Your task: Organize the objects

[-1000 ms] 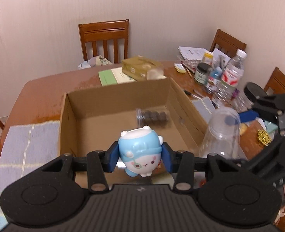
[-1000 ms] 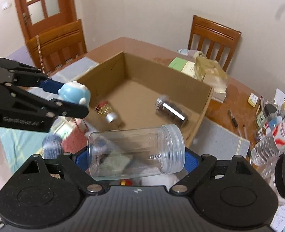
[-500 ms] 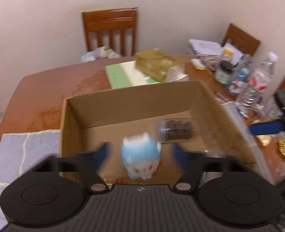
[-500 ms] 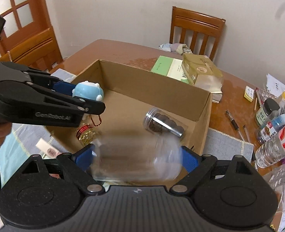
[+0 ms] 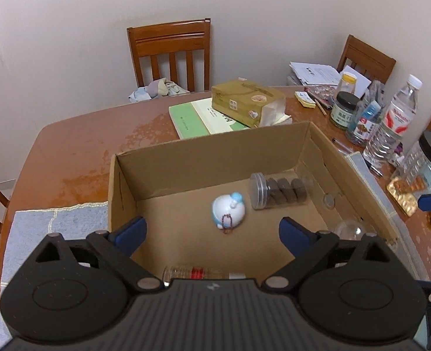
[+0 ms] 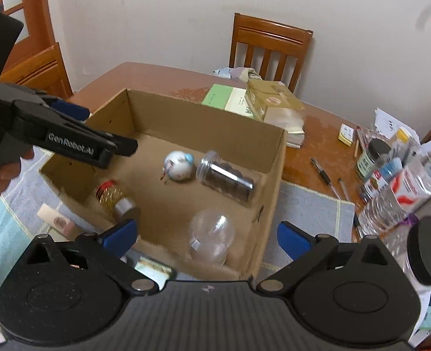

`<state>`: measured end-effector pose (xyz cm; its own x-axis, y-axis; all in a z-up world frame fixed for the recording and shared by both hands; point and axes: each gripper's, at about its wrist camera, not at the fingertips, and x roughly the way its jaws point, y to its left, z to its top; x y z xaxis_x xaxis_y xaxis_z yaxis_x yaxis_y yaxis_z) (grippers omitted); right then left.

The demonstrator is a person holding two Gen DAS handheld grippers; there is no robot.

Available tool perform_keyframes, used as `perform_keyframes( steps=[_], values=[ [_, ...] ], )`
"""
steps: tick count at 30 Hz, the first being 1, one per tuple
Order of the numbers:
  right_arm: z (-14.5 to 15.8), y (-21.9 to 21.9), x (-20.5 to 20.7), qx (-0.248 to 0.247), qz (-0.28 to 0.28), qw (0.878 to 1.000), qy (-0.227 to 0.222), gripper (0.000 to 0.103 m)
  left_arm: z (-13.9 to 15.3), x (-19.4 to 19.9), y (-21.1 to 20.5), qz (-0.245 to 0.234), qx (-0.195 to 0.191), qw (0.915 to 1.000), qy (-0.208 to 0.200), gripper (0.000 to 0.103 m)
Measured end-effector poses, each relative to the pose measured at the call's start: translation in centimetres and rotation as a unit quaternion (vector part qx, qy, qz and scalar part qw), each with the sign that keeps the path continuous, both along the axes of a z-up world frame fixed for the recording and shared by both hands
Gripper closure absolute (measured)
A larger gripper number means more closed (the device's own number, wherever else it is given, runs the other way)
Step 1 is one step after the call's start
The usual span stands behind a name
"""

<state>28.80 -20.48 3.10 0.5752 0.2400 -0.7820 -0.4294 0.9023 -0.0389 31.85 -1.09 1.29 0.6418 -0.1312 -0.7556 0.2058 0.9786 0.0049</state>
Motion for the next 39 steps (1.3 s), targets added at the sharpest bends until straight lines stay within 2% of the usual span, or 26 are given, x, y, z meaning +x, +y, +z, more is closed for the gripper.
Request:
perform_keyframes(
  steps=[5,9,17,21,25,30,39],
  values=[
    [-0.9,-0.9,-2.3,0.004,0.002,1.0,0.001,0.0,0.3,-1.9,0.0,-0.001,-0.001,1.0,0.0,0.006],
    [-2.2,-1.4,-3.8,0.016,0.017,1.0,0.011,0.0,0.4,-3.7,0.0,0.02,0.008,0.9998,-0.003,0.005],
    [-4.1,-1.0,-5.9,0.052,0.108,0.992,0.026,0.0,-0.1,-8.6,0.1,0.084,0.019,0.9963,0.008,0.005],
    [-4.8,0.3,-6.0,0.06,0.143,0.987,0.033,0.0,-0.8,-11.2,0.9,0.129,-0.003,0.9915,0.015,0.005],
    [-5.9,1.2,-5.7,0.058,0.145,0.987,0.04,0.0,-1.7,-13.4,1.5,0.167,-0.028,0.9854,0.016,0.004],
    [-7.2,0.7,-5.3,0.071,0.138,0.986,0.061,0.0,-3.3,-15.0,1.5,0.205,-0.02,0.9778,0.037,0.004],
    [-7.2,-1.2,-7.3,0.061,0.148,0.985,0.063,0.0,-4.5,-17.0,-0.1,0.224,-0.031,0.9729,0.047,0.004]
  ],
)
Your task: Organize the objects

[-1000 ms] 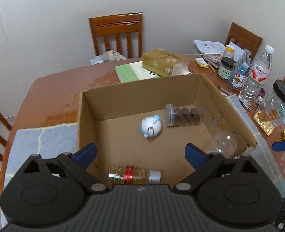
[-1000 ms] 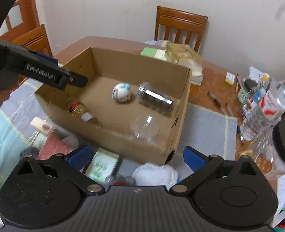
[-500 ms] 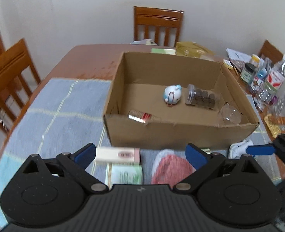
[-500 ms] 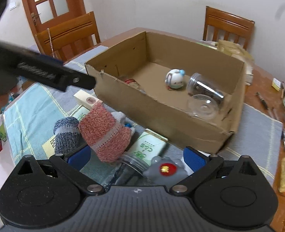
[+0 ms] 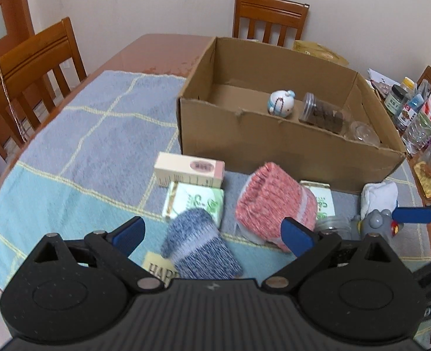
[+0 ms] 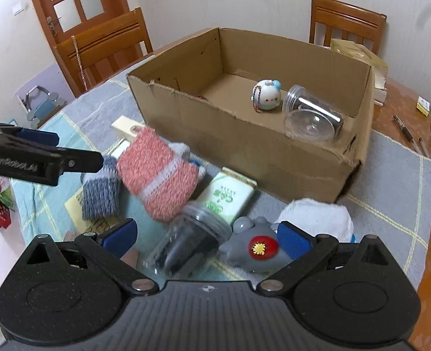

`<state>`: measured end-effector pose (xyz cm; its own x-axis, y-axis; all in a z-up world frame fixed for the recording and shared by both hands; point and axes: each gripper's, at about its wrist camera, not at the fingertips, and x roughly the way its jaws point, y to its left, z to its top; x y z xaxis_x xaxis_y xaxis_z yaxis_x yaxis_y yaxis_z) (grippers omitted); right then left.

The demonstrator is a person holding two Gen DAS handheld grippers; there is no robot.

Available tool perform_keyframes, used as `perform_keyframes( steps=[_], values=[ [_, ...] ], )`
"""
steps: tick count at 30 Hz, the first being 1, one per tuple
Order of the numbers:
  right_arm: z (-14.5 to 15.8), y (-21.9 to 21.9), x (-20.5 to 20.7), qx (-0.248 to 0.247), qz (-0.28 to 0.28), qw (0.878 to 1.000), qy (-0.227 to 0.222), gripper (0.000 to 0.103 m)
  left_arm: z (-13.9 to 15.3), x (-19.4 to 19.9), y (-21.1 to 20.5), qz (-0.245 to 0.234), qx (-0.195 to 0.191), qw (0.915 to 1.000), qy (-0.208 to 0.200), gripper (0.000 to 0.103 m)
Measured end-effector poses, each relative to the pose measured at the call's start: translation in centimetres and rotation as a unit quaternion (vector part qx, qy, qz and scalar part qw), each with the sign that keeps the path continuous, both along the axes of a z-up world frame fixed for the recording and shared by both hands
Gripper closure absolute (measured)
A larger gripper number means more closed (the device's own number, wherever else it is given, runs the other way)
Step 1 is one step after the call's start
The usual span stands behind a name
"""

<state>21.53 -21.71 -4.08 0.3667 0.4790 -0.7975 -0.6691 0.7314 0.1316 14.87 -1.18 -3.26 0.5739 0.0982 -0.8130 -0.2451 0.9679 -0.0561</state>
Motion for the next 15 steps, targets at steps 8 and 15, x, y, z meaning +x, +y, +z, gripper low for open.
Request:
perform_keyframes(
  steps=[8,15],
  values=[
    [-0.7,-3.1,-1.6,-0.003,-0.01,1.0,0.026,0.0,-0.3,-0.4,-1.7,0.004,-0.007,1.0,0.003,0.004],
    [-2.6,-5.5,-1.8,-0.016,-0.048,0.998,0.039,0.0,-0.5,-1.5,-3.2,0.002,0.002,0.9999,0.012,0.004]
  ],
)
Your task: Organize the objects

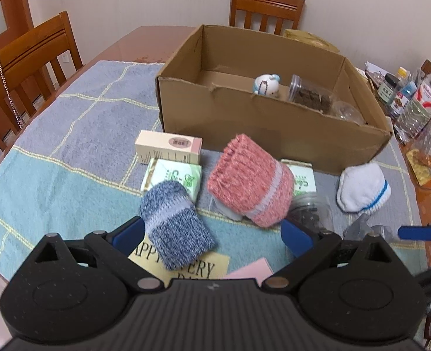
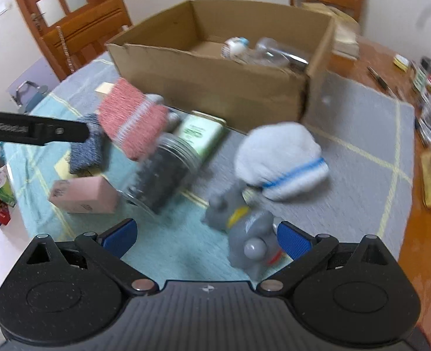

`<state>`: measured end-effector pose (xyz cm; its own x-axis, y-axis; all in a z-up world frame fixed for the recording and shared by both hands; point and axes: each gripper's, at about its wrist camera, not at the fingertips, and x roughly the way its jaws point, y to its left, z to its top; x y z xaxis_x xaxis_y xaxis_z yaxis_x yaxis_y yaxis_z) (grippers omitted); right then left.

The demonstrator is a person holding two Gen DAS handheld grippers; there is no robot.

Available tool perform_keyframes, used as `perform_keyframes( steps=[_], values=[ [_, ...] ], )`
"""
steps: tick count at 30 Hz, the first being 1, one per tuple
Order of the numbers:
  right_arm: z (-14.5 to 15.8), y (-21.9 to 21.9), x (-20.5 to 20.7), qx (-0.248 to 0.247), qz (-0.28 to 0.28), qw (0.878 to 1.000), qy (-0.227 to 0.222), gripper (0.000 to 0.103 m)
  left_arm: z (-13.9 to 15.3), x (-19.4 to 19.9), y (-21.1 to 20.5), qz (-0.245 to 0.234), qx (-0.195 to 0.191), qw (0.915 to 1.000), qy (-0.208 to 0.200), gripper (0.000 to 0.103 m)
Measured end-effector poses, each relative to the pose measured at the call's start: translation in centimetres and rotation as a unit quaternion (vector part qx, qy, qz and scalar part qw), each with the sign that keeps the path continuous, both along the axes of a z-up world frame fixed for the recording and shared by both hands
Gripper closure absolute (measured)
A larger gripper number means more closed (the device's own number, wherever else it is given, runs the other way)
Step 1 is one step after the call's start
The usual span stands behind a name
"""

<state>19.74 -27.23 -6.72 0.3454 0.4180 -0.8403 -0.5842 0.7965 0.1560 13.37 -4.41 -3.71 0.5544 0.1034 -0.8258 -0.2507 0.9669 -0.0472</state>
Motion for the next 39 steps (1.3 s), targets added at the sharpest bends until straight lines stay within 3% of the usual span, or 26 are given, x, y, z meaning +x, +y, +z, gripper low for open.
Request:
perform_keyframes(
  steps=[7,15,18,28,32,39],
  values=[
    [-1.2,0.1,1.6,-0.027,-0.079,0.996,-0.026,0.0,-0.2,-0.9,0.1,0.004,0.001,0.9999,0.014,0.004],
    [-2.2,1.9,2.4,-0.052,-0.143,0.988,-0.026,0.0,-0.4,-0.6,1.0,-0.015,0.003,0.9998,0.016,0.004],
    [-2.7,2.1,1.9,-0.076,-0.144,0.986,-0.024,0.0,-0.7,-0.5,1.2,-0.026,-0.002,0.9995,0.018,0.004],
    [-3.7,-1.0,-0.5,-0.049,-0.144,0.988,0.015,0.0,-1.3,-0.8,1.5,-0.046,-0.009,0.9986,0.023,0.004],
    [-4.2,0.3,-1.0,-0.091,-0.114,0.989,-0.011,0.0,-1.5,-1.5,1.5,-0.041,-0.016,0.9987,0.025,0.004],
    [-4.3,0.4,-1.2,-0.082,-0.105,0.991,-0.02,0.0,-2.4,-3.4,0.9,-0.025,-0.046,0.9981,0.03,0.004]
  ],
)
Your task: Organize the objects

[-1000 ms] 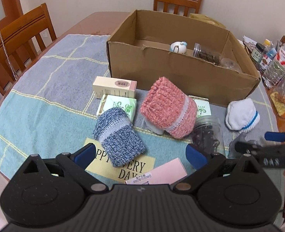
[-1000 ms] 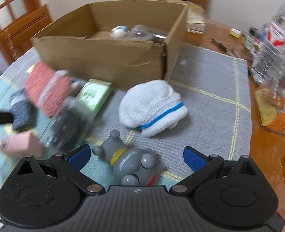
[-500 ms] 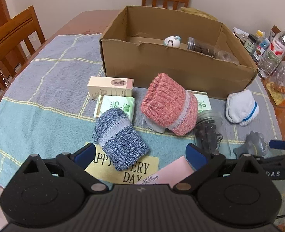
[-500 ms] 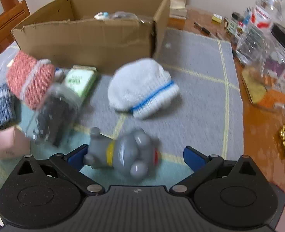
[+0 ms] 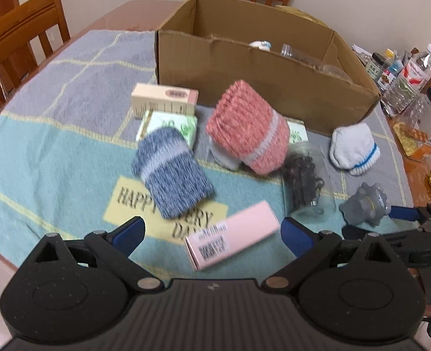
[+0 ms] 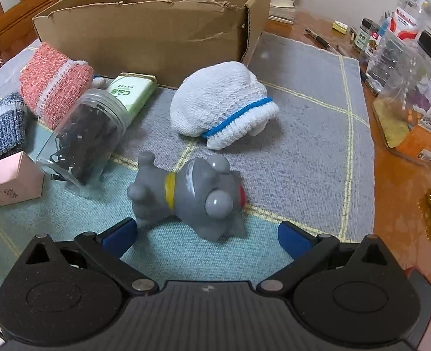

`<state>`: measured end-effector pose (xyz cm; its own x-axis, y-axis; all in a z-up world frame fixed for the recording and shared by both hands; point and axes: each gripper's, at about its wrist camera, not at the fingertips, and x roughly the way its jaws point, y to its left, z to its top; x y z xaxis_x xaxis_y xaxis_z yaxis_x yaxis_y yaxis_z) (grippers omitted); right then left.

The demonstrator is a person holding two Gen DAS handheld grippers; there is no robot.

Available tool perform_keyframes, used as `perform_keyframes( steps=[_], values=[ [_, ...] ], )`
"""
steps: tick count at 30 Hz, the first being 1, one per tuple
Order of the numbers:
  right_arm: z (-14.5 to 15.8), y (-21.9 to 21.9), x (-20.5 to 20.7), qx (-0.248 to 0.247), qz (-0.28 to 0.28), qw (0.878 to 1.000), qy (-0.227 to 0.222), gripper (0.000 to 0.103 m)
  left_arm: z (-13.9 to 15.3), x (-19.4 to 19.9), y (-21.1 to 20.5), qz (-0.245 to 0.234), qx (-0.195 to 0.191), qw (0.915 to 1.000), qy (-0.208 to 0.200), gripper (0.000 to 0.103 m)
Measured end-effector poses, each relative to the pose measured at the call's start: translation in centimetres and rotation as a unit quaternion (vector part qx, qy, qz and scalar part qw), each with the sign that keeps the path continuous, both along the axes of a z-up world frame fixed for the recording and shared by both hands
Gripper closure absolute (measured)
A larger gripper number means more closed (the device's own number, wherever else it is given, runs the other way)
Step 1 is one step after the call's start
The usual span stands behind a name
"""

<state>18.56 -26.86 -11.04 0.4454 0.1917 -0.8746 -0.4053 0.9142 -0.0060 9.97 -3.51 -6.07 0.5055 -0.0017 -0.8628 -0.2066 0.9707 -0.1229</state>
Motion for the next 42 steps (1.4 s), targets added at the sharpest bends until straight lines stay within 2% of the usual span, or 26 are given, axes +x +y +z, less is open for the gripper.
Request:
perform_keyframes(
  steps=[4,10,15,21,23,28,34,42],
  values=[
    [-0.1,-0.1,-0.4,0.006,0.003,1.0,-0.015,0.0,-1.1,-1.0,-0.5,-0.001,-0.005,0.9999,0.016,0.004],
    [-0.2,-0.2,-0.6,0.011,0.013,1.0,-0.025,0.0,-2.5,-1.5,-1.1,0.0,-0.066,0.9976,0.02,0.004],
    [-0.2,-0.3,-0.7,0.012,0.02,0.999,-0.026,0.0,-3.7,-0.2,-2.3,0.018,-0.038,0.9989,0.019,0.004],
    [-0.1,-0.9,-1.7,0.014,0.028,0.999,-0.03,0.0,-4.0,1.1,-1.9,0.03,-0.06,0.9977,-0.007,0.004],
    [-0.2,-0.8,-1.1,0.015,0.031,0.999,-0.031,0.0,-4.2,1.5,-1.9,0.03,-0.052,0.9982,-0.008,0.004],
    [-0.2,-0.9,-1.0,0.016,0.036,0.999,-0.033,0.0,-4.4,1.7,-2.6,0.019,0.0,0.9998,-0.011,0.004],
    [-0.2,-1.0,-0.9,0.017,0.038,0.999,-0.035,0.0,-4.0,0.4,-1.7,0.027,0.044,0.9985,-0.017,0.005],
    [0.0,-0.4,-0.8,0.014,0.033,0.999,-0.031,0.0,-4.5,1.1,-1.9,0.03,0.046,0.9983,-0.018,0.007]
  ],
)
